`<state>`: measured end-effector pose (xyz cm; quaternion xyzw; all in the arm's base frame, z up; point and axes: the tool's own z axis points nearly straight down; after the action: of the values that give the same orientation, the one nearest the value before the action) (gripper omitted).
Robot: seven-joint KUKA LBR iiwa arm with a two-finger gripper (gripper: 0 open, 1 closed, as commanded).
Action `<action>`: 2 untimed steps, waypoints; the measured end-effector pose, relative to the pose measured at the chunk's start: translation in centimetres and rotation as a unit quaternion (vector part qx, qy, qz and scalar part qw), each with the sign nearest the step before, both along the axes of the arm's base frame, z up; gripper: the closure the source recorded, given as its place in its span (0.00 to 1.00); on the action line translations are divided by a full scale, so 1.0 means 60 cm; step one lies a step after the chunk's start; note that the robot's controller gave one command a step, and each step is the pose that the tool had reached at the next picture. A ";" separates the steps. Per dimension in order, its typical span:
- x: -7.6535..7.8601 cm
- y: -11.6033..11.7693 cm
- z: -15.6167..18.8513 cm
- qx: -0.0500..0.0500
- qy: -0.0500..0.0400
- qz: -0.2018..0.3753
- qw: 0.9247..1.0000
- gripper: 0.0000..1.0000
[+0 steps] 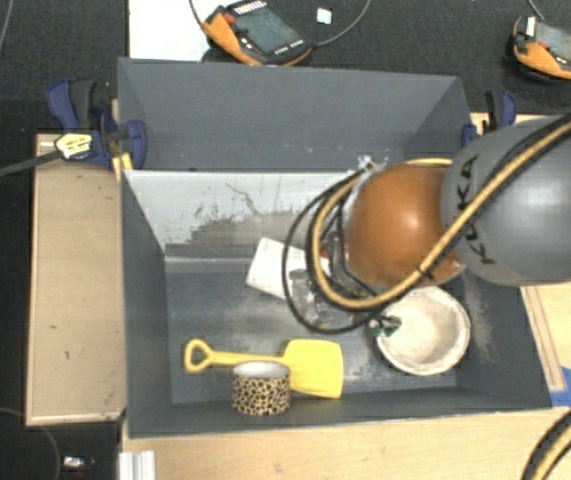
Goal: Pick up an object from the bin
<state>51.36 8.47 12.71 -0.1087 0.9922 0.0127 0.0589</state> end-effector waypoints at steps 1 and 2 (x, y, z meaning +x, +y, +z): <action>0.001 0.000 0.022 0.001 -0.003 -0.001 1.000 1.00; 0.000 0.000 0.062 0.001 -0.001 -0.002 1.000 1.00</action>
Offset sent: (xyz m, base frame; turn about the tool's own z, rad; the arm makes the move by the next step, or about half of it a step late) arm 0.0007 0.0003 0.0593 0.0014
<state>51.36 8.50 16.43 -0.1065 0.9924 0.0134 0.0600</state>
